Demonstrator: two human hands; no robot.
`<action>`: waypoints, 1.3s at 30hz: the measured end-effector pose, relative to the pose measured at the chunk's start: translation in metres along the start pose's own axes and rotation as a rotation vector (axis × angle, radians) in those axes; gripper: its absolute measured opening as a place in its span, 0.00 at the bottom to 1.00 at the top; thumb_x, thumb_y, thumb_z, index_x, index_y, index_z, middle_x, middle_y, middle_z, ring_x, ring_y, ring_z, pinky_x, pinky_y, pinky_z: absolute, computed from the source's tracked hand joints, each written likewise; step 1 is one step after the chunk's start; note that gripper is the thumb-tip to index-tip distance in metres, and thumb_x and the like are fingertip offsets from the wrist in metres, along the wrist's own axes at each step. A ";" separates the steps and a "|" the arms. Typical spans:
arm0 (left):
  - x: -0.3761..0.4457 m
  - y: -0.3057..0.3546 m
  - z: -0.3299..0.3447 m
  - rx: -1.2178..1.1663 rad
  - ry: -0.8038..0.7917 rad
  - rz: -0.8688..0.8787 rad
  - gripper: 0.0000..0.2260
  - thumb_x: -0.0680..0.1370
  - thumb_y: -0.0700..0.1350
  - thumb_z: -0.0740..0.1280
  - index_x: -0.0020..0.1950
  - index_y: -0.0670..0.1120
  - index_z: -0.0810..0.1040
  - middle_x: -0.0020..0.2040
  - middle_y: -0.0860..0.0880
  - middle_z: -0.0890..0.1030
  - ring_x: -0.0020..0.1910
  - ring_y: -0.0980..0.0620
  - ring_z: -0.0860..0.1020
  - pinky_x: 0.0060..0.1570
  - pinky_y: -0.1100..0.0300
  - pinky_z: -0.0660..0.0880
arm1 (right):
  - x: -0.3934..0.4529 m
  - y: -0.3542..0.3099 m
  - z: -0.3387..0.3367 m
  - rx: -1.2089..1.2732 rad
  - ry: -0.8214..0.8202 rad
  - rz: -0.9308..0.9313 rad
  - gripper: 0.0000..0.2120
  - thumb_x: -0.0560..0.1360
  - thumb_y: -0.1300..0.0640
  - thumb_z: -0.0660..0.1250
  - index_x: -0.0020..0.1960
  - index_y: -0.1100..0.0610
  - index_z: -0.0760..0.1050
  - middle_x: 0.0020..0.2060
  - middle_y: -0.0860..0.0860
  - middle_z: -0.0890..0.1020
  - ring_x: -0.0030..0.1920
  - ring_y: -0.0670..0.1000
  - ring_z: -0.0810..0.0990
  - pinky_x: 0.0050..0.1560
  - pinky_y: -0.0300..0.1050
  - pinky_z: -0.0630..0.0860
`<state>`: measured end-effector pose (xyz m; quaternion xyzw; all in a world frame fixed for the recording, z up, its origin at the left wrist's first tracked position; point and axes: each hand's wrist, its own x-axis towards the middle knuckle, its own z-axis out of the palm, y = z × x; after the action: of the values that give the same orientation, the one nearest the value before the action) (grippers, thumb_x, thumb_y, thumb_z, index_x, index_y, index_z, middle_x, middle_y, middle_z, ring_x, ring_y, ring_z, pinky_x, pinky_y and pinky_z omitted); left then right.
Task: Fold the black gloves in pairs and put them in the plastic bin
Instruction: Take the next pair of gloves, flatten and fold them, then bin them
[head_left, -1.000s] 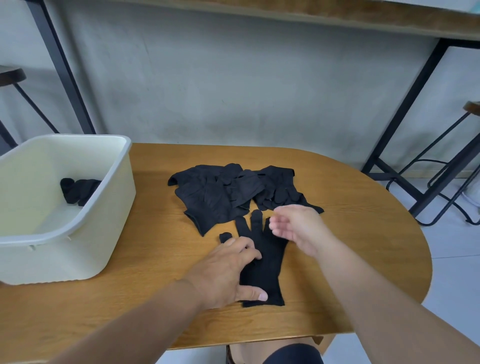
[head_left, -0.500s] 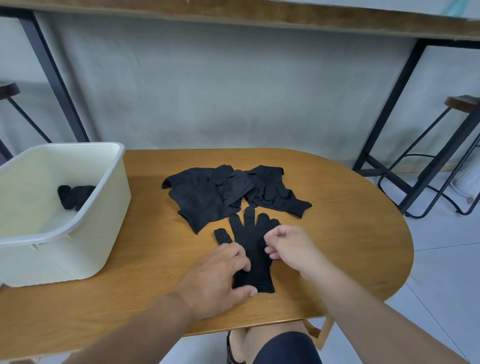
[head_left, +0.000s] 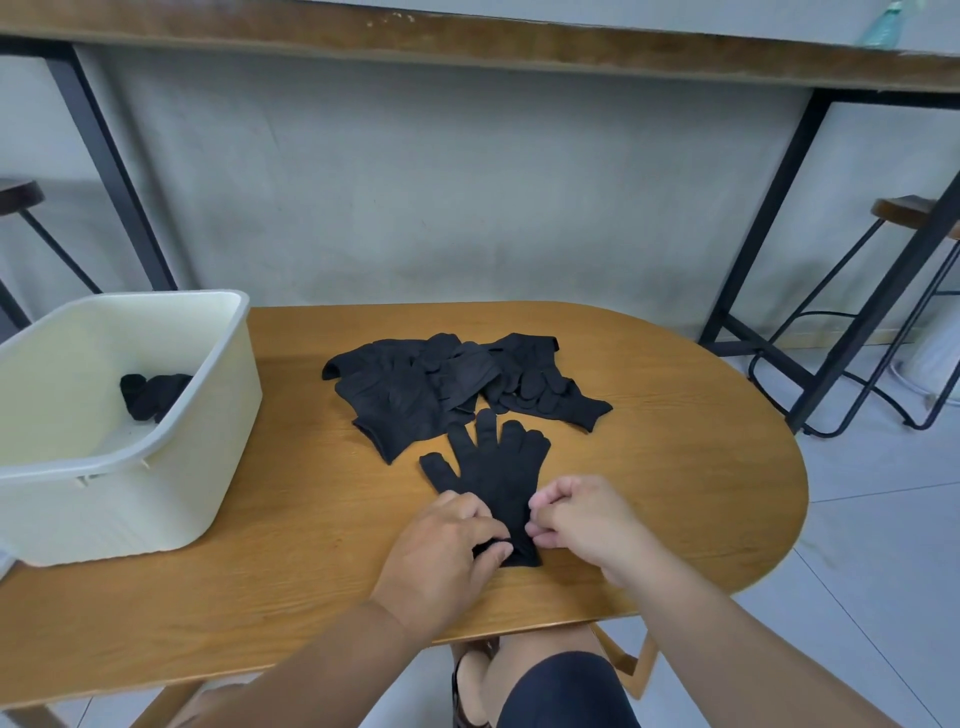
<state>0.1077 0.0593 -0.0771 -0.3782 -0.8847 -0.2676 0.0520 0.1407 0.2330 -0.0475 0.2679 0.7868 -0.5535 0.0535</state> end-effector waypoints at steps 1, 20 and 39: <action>-0.002 0.000 0.001 0.011 0.005 0.013 0.11 0.79 0.55 0.64 0.58 0.55 0.82 0.50 0.59 0.75 0.51 0.61 0.69 0.49 0.72 0.64 | -0.001 0.000 -0.001 -0.012 0.002 -0.005 0.06 0.75 0.65 0.65 0.44 0.57 0.80 0.37 0.52 0.85 0.41 0.50 0.86 0.53 0.50 0.82; -0.004 -0.008 -0.014 0.074 -0.113 0.089 0.13 0.80 0.47 0.60 0.63 0.53 0.76 0.58 0.57 0.74 0.53 0.56 0.75 0.52 0.63 0.74 | -0.020 -0.007 -0.002 -0.405 -0.140 -0.344 0.09 0.72 0.56 0.71 0.49 0.43 0.80 0.47 0.45 0.82 0.46 0.44 0.80 0.48 0.37 0.76; -0.003 -0.011 -0.017 -0.139 -0.001 -0.267 0.12 0.80 0.59 0.59 0.54 0.55 0.78 0.47 0.56 0.76 0.45 0.58 0.74 0.42 0.67 0.69 | -0.012 0.001 0.004 -0.344 -0.109 -0.385 0.03 0.79 0.51 0.67 0.50 0.44 0.78 0.42 0.43 0.82 0.42 0.42 0.79 0.43 0.36 0.73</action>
<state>0.0998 0.0427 -0.0687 -0.2599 -0.9065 -0.3325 -0.0109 0.1508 0.2251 -0.0453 0.0701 0.9018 -0.4251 0.0345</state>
